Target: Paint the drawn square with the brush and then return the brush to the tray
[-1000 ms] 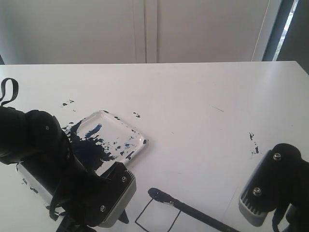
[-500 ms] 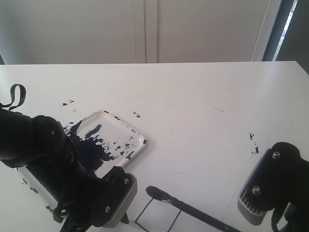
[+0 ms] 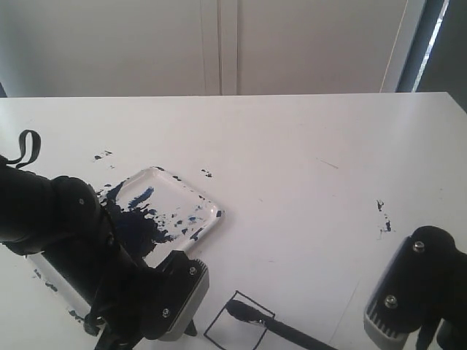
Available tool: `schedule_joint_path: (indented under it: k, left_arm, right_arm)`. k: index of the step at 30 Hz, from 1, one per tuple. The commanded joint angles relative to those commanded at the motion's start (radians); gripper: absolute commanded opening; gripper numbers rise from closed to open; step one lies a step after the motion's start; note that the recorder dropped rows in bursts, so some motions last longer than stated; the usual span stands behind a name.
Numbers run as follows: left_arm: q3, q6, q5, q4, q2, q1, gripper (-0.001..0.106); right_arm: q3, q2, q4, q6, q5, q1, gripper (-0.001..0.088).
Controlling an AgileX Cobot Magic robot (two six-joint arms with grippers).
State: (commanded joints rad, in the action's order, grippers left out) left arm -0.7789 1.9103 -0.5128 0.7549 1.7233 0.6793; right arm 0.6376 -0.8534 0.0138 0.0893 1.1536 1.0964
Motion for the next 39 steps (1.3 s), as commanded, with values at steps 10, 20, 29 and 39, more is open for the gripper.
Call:
schedule_joint_path:
  k: [10, 20, 29, 39]
  left_arm:
    - [0.0, 0.0, -0.002, 0.0, 0.0, 0.0, 0.067]
    - [0.0, 0.019, -0.002, 0.043, 0.004, 0.0, 0.067]
    - [0.0, 0.034, -0.002, 0.043, 0.011, 0.0, 0.067]
    - [0.0, 0.034, -0.002, 0.043, 0.011, 0.0, 0.067]
  right_arm:
    - [0.0, 0.0, 0.0, -0.001, 0.0, 0.0, 0.0]
    - [0.0, 0.0, 0.0, -0.001, -0.004, 0.0, 0.0]
    - [0.0, 0.0, 0.0, -0.001, -0.004, 0.0, 0.0]
    - [0.0, 0.0, 0.0, -0.001, -0.014, 0.0, 0.0]
